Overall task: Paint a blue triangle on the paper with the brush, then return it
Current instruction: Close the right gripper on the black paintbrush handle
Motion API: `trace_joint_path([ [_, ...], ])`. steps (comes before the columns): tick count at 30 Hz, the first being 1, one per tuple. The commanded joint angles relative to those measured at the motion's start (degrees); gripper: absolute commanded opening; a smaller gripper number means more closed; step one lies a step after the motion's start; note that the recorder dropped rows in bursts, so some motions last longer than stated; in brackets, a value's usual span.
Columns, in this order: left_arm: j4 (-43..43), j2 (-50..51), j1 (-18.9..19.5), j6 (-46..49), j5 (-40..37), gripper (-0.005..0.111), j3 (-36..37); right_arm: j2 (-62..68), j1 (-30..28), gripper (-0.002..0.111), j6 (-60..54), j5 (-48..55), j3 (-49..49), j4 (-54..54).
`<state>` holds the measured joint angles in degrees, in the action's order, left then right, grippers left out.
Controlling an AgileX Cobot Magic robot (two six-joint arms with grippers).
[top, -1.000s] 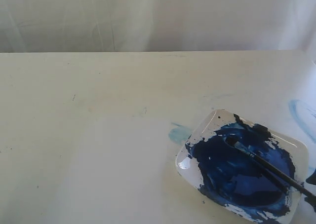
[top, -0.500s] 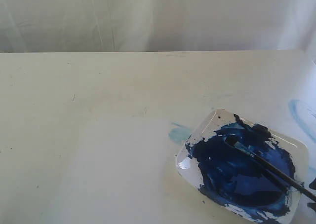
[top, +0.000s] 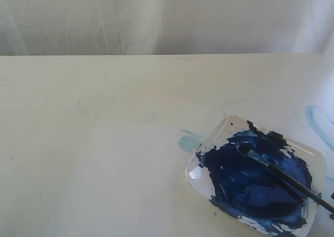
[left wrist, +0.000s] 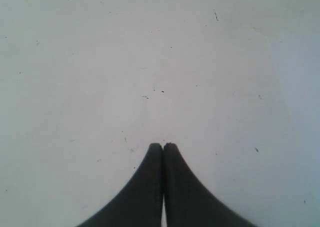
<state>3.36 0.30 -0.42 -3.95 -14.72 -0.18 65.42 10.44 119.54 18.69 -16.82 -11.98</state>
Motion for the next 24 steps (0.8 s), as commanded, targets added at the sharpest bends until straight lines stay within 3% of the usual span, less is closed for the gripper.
trace_joint_path([
  [1,0.15,-0.30,-0.28,-0.14,0.05,0.000,0.18,1.33,-0.24,0.032,0.50,-2.50,0.27,-0.69],
  [24,0.15,-0.30,-0.28,-0.14,0.05,0.000,0.18,8.98,-0.24,0.032,0.50,-8.73,0.27,-0.58],
])
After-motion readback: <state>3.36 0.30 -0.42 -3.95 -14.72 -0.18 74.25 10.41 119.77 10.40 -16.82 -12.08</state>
